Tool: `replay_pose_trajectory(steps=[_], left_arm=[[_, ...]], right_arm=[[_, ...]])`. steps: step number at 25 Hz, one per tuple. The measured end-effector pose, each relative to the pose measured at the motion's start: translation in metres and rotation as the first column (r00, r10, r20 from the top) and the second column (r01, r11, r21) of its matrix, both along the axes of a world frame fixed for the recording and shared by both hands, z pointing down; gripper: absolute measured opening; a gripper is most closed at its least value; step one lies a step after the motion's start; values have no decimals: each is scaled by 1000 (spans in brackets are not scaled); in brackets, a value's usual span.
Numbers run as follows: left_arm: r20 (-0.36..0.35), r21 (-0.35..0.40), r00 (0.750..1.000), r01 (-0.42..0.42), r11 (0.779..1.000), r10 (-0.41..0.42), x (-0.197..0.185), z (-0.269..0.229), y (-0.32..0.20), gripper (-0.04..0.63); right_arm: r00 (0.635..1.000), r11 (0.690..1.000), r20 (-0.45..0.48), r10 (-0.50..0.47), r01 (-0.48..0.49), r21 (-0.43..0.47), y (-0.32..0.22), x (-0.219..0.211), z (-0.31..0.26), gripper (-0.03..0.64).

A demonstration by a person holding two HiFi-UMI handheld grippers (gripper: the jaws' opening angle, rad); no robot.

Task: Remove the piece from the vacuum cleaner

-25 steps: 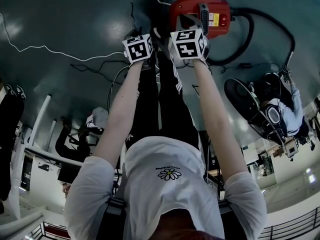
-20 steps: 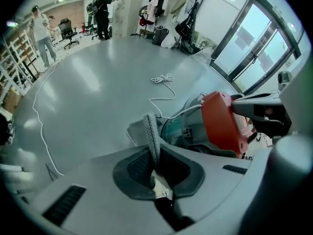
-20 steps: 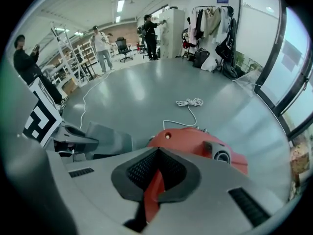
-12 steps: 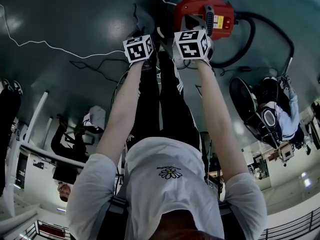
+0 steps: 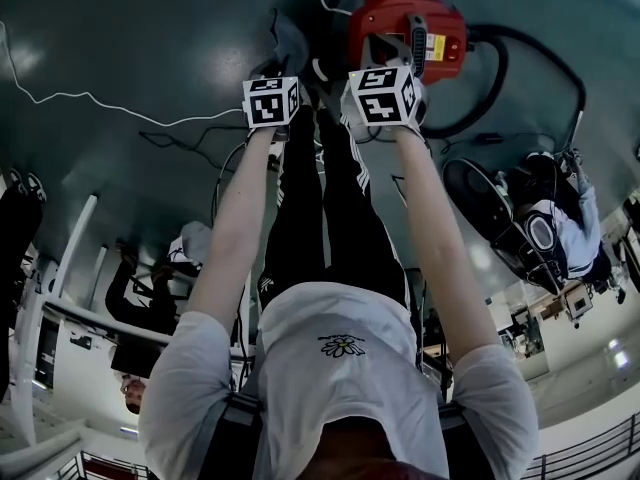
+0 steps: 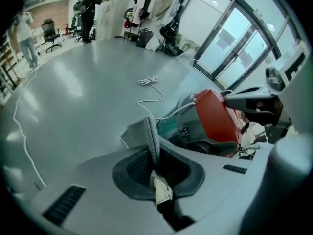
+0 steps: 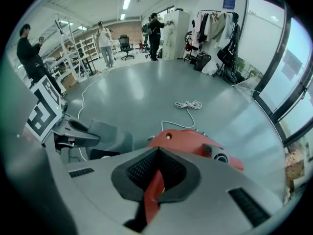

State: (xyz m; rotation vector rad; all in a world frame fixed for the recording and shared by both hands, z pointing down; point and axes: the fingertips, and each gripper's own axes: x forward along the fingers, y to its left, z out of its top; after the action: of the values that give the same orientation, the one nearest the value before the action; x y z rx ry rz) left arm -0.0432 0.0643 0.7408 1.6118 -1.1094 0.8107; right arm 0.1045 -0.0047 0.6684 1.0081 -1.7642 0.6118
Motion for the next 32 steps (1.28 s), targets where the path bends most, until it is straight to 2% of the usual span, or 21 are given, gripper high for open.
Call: replay_pose_trajectory(steps=[2,4,6,10,15,23,24,25,27,29,32], left_arm=[[0,-29,997,79,996,-79,0,5,-2,17],[3,-69,983,181,981,-182,-1,10,-4,15],[8,-96,968,250,963,-250,-2,13,-5,15],[22,-98,957,291,952,-290,-8,7,-5,15],[-36,-95,910,408,908,-412,-8,2,23,15],[-80,-90,874,472,877,-479,-13,-4,33,15],[-82,-89,876,468,879,-475,-15,-3,31,16],[-82,-83,889,445,892,-451,-17,-1,27,15],[-77,-57,932,350,935,-354,-21,6,12,15],[-65,-36,963,260,965,-261,-22,13,-7,15],[-46,-9,977,207,978,-207,-20,19,-18,15]], right_arm=[[1000,1000,1,16,-16,-5,-1,1,0,12],[999,999,2,43,-43,-4,-1,1,0,12],[998,998,1,65,-65,4,-1,1,0,12],[999,998,-6,54,-54,19,-1,2,1,12],[998,999,-49,39,-38,14,-1,2,3,11],[996,998,-65,64,-65,-7,-1,2,2,11],[996,998,-68,63,-64,-13,-2,2,1,11],[996,998,-69,64,-65,-18,-1,1,1,11],[996,998,-67,64,-66,-24,-1,0,1,11],[996,997,-64,67,-68,-20,-2,0,2,11],[995,997,-62,75,-76,-8,-4,2,3,11]])
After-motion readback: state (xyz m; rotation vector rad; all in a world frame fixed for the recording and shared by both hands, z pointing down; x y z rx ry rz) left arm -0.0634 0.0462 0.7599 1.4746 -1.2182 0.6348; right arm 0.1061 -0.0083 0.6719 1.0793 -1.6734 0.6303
